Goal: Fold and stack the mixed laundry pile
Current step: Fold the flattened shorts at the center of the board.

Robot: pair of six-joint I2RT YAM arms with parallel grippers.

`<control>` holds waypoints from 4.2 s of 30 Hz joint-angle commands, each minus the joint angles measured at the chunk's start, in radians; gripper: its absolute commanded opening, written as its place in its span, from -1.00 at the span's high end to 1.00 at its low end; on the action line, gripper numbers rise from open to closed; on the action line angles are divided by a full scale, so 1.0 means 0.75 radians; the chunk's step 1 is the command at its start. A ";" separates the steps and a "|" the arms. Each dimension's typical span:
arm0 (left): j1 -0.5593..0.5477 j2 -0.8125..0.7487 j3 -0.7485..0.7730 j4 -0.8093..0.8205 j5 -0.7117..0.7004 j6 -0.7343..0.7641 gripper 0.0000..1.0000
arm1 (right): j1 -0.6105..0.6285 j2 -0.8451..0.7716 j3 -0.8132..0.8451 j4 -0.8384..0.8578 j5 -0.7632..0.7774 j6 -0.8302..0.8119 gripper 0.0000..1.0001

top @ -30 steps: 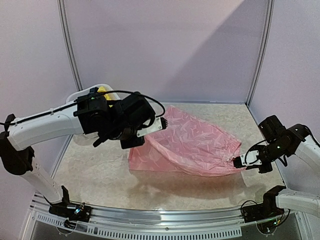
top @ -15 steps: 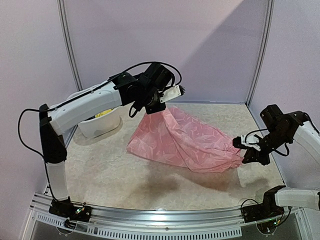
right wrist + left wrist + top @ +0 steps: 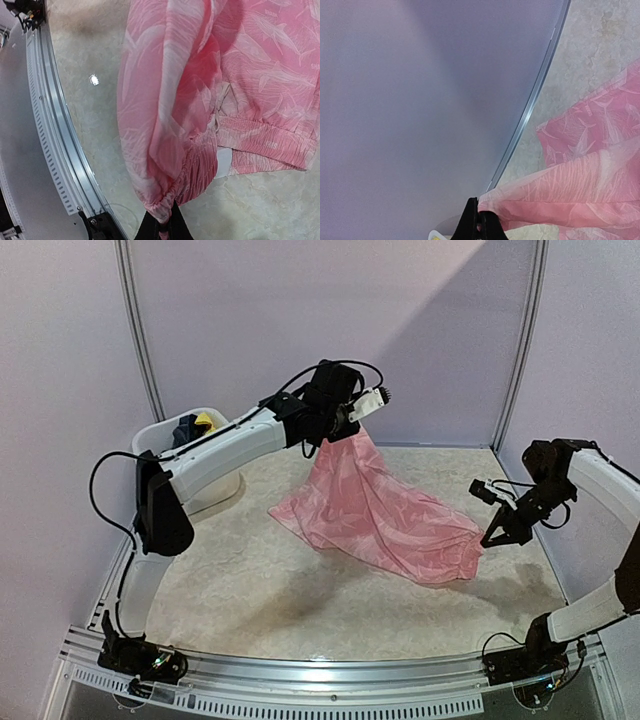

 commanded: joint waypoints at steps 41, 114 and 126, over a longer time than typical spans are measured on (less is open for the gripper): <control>-0.276 -0.854 -1.044 -0.138 -0.587 -0.065 1.00 | 0.039 -0.340 -0.214 0.025 0.042 -0.002 1.00; 0.158 0.534 0.082 0.637 0.011 0.371 1.00 | -0.218 0.674 0.236 0.310 -0.166 0.563 1.00; 0.166 0.640 0.094 0.824 0.034 0.292 1.00 | -0.344 0.799 0.261 0.300 -0.197 0.615 1.00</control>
